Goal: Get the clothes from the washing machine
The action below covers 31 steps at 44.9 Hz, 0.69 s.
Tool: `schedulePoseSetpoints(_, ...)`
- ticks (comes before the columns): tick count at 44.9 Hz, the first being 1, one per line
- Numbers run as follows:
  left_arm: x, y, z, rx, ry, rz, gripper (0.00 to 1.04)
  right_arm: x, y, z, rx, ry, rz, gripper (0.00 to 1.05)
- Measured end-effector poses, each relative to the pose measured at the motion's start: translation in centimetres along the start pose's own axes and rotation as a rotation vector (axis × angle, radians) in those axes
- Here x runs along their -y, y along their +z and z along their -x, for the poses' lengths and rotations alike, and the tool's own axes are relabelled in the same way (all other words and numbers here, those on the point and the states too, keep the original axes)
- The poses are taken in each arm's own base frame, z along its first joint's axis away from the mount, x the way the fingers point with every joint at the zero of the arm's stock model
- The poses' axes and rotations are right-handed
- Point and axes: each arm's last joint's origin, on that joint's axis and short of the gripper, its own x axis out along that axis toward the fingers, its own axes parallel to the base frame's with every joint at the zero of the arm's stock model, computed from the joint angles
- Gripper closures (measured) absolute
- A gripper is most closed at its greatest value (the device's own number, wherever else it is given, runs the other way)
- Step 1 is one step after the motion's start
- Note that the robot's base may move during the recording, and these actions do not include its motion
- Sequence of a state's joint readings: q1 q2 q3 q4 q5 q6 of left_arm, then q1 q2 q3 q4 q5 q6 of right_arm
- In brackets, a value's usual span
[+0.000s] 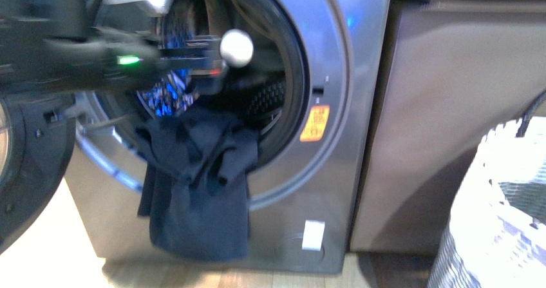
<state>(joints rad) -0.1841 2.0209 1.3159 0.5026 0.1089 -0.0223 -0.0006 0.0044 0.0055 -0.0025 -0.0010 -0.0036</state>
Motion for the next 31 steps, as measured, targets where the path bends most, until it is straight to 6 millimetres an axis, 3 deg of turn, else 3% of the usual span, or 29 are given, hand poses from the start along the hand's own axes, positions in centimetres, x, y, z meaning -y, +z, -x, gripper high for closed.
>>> schedulePoseSetpoints(15,-0.9,-2.5,-6.5,-0.096,0.084,-0.009,0.06,0.0,0.0,0.0,0.0,0.0,0.0,0.07)
schedulePoseSetpoints(31,-2.8,-4.6,-9.6,-0.222,0.149,-0.033,0.06,0.0,0.0,0.0,0.0,0.0,0.0,0.07)
